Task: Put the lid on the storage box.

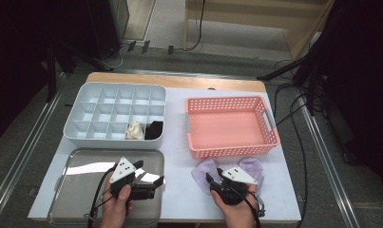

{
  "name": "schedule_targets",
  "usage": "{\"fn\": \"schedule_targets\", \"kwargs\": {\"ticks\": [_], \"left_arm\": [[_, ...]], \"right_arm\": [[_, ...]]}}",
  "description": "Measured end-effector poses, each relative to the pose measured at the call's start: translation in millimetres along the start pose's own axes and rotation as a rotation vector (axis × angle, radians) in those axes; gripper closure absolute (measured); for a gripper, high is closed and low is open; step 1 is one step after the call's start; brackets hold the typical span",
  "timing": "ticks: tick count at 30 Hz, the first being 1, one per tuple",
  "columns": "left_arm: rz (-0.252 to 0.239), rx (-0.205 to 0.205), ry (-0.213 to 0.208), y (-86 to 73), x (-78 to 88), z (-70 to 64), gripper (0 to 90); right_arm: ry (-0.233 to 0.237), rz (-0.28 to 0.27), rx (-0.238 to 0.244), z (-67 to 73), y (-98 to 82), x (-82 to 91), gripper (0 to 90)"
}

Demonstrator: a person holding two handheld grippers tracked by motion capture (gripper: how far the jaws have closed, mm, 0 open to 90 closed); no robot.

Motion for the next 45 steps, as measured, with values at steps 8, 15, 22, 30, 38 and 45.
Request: {"fn": "schedule_targets", "kwargs": {"ticks": [8, 15, 22, 30, 38, 45], "left_arm": [[0.009, -0.012, -0.008, -3.2, -0.8, -5.8, 4.6], [0.007, -0.014, -0.012, -2.5, 0.2, -7.6, 4.6], [0.016, -0.025, -0.017, -4.5, 0.2, -11.9, 4.6], [0.019, -0.023, -0.023, -5.3, 0.4, -12.8, 4.7], [0.014, -0.016, -0.023, -3.9, 2.5, -11.1, 4.6], [0.021, -0.039, -0.039, -5.0, 1.6, -19.9, 4.6]], "right_arm": [[0.038, 0.009, -0.02, 3.1, 0.8, -2.9, 84.9], [0.061, -0.013, -0.034, -4.6, 1.8, 21.1, 86.4], [0.022, -0.016, -0.019, -22.7, -2.1, 46.2, 86.6], [0.098, -0.053, 0.036, 4.2, 0.4, 29.6, 62.0], [0.043, -0.064, -0.074, -5.5, -17.7, 45.6, 57.4], [0.1, -0.001, -0.087, 7.6, -21.5, 41.5, 90.0]]}}
Point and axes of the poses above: each handheld gripper's, and its own axes: x roughly backward along the jaws, y roughly out of its top, z roughly to its left, the point moved 7 cm from there along -x, roughly forward along the jaws, and after that the axes turned 9 degrees about y, right-handed, at the moved point
